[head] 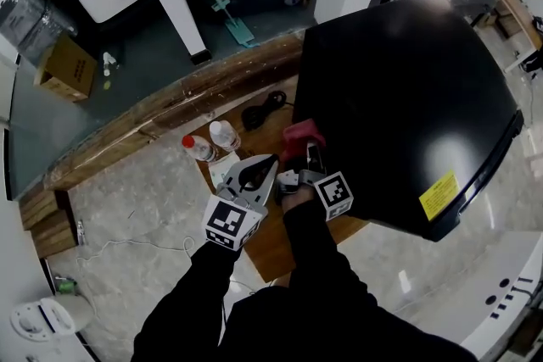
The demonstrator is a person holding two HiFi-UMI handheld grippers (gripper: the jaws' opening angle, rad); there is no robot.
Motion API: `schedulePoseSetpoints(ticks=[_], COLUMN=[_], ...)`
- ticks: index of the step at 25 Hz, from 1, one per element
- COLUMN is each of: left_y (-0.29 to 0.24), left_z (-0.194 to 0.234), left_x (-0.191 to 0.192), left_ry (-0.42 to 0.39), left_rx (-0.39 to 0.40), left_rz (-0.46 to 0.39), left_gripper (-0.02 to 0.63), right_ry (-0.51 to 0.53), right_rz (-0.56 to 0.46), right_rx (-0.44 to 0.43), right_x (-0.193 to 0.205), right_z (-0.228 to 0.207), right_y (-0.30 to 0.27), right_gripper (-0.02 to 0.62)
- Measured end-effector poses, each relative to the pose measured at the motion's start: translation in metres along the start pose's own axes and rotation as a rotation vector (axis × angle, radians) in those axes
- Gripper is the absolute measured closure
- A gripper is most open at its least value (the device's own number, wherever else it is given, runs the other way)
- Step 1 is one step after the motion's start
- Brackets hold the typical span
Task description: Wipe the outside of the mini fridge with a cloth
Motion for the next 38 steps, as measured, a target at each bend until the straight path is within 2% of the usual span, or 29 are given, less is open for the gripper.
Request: schedulePoseSetpoints(ticks=[5,12,19,22,27,32,38], left_y=[-0.022,-0.046,-0.041,-0.034,-0.006,0.029,0.052], left_z=[0.01,0.004,0.001,-0.002,-0.003,-0.019,-0.059], left_x=[0.038,0.077,0.083,0.076,0.044,-0.015,-0.088], left_ry=[0.058,0.064,0.091,0.079,0.085,0.072,0.055], left_rx=[-0.003,0.028,0.031,0.028,-0.003,-0.009,0.017], left_rz=[0.062,0.151,0.15,0.137,0.081,-0.01,-0.1], left_gripper=[0.6,0.6,0.6,0.6,0.6,0.6,0.6], right_ry=[-0.024,-0.031,-0.038,0.02,0.142,0.224,0.225], right_rz=[0.017,0.014,-0.005,0.02,0.14,0.219,0.227], right_rx=[0.035,0.14,0.219,0.214,0.11,-0.066,-0.201], right_x=[0.006,0.011,0.012,0.015,0.039,0.039,0.011], right_z=[-0.044,-0.099,-0.138,-0.136,-0.081,0.021,0.123], right_y=[-0.013,-0.021,-0.021,-0.016,0.014,0.06,0.119], right_gripper=[0.499,0.5,0.5,0.505,0.506,0.505,0.505])
Point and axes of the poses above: the fingertips, and each gripper's own axes: y backward along the fingers, z to its left, x out of its underside, the point moved 1 cm from there along y, backward along the fingers, and after that the axes turned 4 degrees about x, right-handed, at the moved point
